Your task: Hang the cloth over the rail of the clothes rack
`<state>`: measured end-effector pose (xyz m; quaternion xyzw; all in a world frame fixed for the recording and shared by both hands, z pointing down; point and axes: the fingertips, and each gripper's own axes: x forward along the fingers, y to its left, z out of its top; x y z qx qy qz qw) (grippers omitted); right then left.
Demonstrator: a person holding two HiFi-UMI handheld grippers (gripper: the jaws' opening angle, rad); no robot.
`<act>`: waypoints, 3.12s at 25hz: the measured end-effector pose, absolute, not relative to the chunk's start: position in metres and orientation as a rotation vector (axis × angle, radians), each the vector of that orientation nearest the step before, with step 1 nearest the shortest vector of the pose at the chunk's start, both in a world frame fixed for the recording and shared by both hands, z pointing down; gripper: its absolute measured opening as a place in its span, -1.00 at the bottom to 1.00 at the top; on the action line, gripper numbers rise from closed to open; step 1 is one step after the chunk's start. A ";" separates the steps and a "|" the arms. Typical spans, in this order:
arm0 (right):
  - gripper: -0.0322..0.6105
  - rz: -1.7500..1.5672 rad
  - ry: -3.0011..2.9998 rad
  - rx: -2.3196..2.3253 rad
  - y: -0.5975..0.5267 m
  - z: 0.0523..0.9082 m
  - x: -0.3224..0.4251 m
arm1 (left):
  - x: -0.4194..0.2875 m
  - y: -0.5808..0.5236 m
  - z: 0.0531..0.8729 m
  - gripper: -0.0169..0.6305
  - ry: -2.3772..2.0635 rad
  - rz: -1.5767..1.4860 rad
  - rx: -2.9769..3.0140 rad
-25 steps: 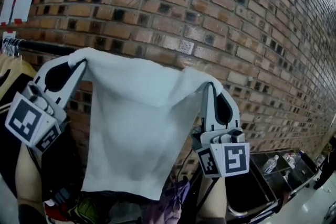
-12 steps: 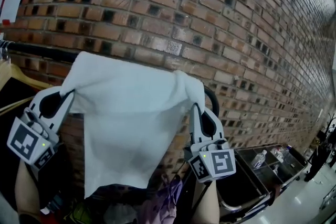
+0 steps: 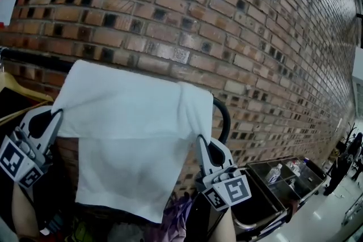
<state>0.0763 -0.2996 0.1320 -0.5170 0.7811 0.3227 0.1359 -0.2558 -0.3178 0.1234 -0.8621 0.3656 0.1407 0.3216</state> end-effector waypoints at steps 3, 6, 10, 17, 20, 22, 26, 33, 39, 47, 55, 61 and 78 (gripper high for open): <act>-0.78 0.899 2.281 -1.501 -0.295 0.154 0.076 | -0.259 -0.313 0.137 -0.83 0.977 0.372 -2.271; -0.78 0.852 2.291 -1.486 -0.291 0.178 0.072 | -0.265 -0.313 0.158 -0.83 0.998 0.373 -2.291; -0.78 0.831 2.293 -1.501 -0.295 0.208 0.070 | -0.271 -0.317 0.184 -0.83 1.035 0.335 -2.316; -0.78 0.811 2.180 -1.579 -0.301 0.239 0.081 | -0.271 -0.324 0.226 -0.83 1.127 0.297 -2.225; -0.78 0.758 2.156 -1.602 -0.308 0.259 0.078 | -0.268 -0.327 0.251 -0.84 1.180 0.280 -2.190; -0.78 0.708 2.161 -1.610 -0.312 0.273 0.076 | -0.267 -0.331 0.265 -0.84 1.207 0.308 -2.231; -0.78 0.633 2.170 -1.701 -0.321 0.304 0.082 | -0.275 -0.342 0.290 -0.84 1.279 0.313 -2.278; -0.78 0.598 2.218 -1.751 -0.323 0.337 0.077 | -0.286 -0.356 0.327 -0.84 1.355 0.228 -2.293; -0.78 0.542 2.234 -1.795 -0.325 0.361 0.077 | -0.295 -0.363 0.364 -0.84 1.396 0.169 -2.348; -0.78 0.541 2.217 -1.854 -0.328 0.379 0.079 | -0.294 -0.364 0.381 -0.84 1.389 0.154 -2.377; -0.76 0.470 2.155 -1.769 -0.319 0.376 0.081 | -0.294 -0.351 0.374 -0.83 1.367 0.255 -2.378; -0.61 0.466 2.126 -1.786 -0.307 0.374 0.087 | -0.315 -0.335 0.362 -0.51 1.416 0.304 -2.310; -0.47 0.632 1.853 -2.070 -0.256 0.398 0.085 | -0.277 -0.320 0.445 -0.51 1.406 0.250 -2.570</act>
